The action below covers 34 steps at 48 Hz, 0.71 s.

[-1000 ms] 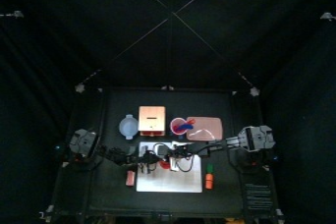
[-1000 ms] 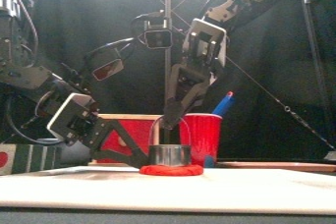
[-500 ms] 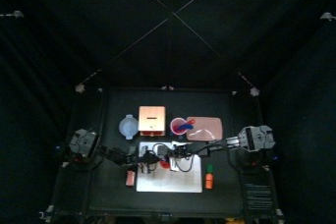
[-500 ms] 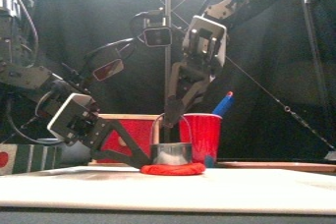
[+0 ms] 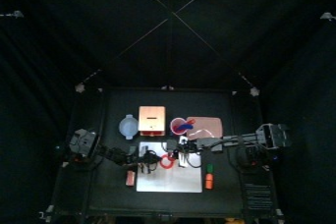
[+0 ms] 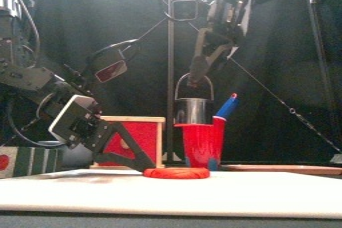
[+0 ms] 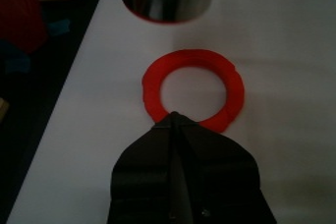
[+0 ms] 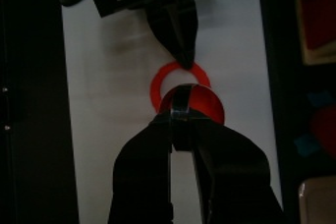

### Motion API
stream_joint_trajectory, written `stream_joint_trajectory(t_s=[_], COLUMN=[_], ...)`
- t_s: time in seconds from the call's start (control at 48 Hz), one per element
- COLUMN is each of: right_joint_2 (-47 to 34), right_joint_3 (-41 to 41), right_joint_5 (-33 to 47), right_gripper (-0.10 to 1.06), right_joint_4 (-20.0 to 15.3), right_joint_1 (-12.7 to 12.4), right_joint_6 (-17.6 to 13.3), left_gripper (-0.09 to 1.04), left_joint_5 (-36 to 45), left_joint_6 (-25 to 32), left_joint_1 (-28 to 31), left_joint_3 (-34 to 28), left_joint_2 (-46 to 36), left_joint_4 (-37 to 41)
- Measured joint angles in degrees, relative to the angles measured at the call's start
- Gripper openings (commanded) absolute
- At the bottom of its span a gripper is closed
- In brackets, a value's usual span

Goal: Get the cutter from the drawer then cut the dough then place the extra dough in the bowl
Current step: Place the extra dough in the bowl

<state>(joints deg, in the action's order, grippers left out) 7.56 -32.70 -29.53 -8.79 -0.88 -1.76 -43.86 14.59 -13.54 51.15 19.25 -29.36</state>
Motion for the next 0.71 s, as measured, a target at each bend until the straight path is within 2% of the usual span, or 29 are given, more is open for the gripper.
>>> stream_joint_trajectory(t_s=[0.229,0.417,0.5,0.708], right_joint_2=[1.1,1.5,1.6,2.0], right_joint_3=[-9.1,-12.5,-12.5,-13.9], right_joint_5=[4.7,10.3,11.9,12.6], right_gripper=[0.37,0.41,0.48,0.77], right_joint_4=[-0.3,-0.3,-0.3,-0.4], right_joint_1=[-0.1,0.0,0.1,0.3], right_joint_6=[0.0,0.0,0.1,0.0], left_gripper=[0.48,0.5,0.51,0.54], left_joint_5=[1.1,2.0,2.3,2.3], left_joint_6=[0.1,0.1,0.1,0.1], left_joint_1=[-0.1,0.5,0.6,1.1], left_joint_3=[0.2,0.2,0.2,0.1], left_joint_2=[-2.4,-4.5,-5.0,-5.9], left_joint_4=[-0.1,0.0,0.3,0.6])
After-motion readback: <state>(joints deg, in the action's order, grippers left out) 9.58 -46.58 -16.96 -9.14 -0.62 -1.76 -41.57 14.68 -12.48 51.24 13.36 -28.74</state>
